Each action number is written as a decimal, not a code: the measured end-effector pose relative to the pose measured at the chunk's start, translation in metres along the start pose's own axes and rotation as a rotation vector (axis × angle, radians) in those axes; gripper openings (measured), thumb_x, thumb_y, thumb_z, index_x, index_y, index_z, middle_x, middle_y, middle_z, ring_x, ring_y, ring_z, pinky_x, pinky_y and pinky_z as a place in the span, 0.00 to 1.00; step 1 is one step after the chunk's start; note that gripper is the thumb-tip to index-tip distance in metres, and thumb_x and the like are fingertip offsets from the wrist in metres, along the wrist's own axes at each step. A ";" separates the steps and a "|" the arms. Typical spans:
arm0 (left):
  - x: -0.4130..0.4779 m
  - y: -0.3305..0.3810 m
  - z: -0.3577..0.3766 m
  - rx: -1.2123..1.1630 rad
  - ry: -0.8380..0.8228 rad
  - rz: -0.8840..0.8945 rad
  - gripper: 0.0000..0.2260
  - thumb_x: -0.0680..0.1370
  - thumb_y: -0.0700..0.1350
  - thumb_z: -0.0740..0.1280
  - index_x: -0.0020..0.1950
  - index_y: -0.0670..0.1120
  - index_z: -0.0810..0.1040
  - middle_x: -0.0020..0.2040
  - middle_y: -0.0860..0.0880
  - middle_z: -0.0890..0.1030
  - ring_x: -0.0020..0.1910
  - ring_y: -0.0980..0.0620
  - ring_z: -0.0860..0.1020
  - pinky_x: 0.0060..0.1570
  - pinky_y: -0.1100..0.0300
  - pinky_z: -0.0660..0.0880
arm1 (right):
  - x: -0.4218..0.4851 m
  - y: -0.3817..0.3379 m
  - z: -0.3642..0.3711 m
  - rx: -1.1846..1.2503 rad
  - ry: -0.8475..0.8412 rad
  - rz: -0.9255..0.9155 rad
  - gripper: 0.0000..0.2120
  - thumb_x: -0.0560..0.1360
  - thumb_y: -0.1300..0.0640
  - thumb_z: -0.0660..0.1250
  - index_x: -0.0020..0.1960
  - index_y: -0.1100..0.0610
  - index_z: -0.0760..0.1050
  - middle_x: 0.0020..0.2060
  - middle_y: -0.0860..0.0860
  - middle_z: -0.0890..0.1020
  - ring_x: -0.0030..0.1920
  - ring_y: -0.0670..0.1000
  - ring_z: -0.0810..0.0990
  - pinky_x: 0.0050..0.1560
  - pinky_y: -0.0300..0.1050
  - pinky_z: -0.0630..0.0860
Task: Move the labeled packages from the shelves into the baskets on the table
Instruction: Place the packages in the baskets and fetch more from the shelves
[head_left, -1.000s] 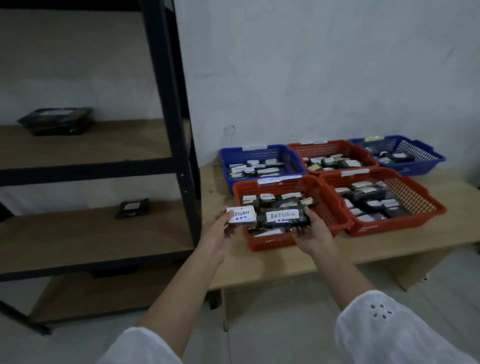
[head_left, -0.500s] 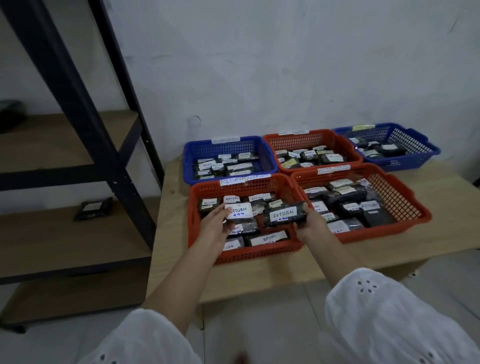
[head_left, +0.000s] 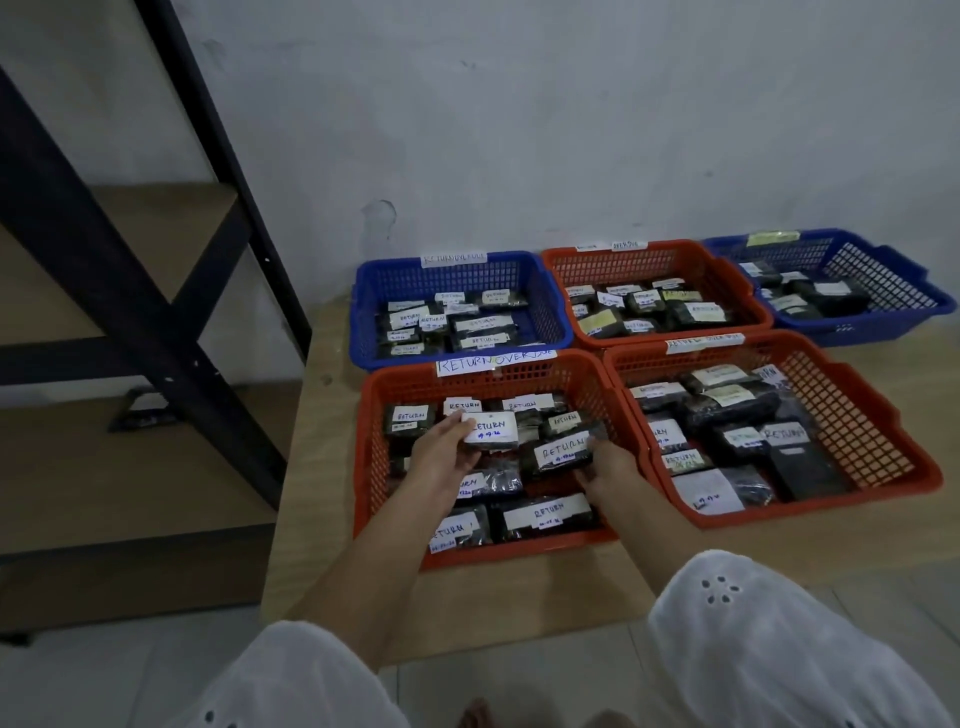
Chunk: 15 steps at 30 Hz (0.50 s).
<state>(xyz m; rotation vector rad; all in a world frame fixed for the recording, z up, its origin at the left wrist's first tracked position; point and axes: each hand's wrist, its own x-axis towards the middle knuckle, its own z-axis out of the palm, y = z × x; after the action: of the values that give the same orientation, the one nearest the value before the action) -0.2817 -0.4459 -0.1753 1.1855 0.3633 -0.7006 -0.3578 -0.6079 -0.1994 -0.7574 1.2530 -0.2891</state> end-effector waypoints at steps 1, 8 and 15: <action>0.003 -0.002 0.001 -0.001 -0.001 -0.011 0.15 0.77 0.37 0.66 0.64 0.43 0.75 0.60 0.42 0.77 0.47 0.49 0.77 0.39 0.60 0.75 | 0.002 0.002 0.002 -0.012 -0.002 0.031 0.16 0.80 0.63 0.59 0.67 0.64 0.69 0.65 0.59 0.74 0.65 0.57 0.72 0.62 0.48 0.72; 0.019 -0.008 0.005 0.011 -0.002 -0.030 0.16 0.78 0.38 0.66 0.65 0.44 0.74 0.60 0.45 0.77 0.45 0.51 0.77 0.37 0.61 0.75 | 0.018 -0.004 -0.001 -0.161 -0.127 -0.007 0.21 0.80 0.67 0.53 0.73 0.63 0.60 0.70 0.62 0.66 0.56 0.58 0.73 0.41 0.50 0.76; 0.025 -0.014 0.005 0.026 -0.023 -0.040 0.16 0.78 0.38 0.66 0.65 0.45 0.74 0.57 0.45 0.77 0.43 0.52 0.76 0.38 0.61 0.75 | 0.019 -0.005 -0.002 -0.191 -0.020 0.090 0.09 0.79 0.67 0.61 0.58 0.67 0.74 0.61 0.64 0.74 0.57 0.63 0.76 0.44 0.46 0.78</action>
<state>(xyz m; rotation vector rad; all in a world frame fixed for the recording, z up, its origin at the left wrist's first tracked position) -0.2733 -0.4607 -0.1991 1.1962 0.3604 -0.7557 -0.3526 -0.6234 -0.2105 -0.8624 1.3044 -0.0892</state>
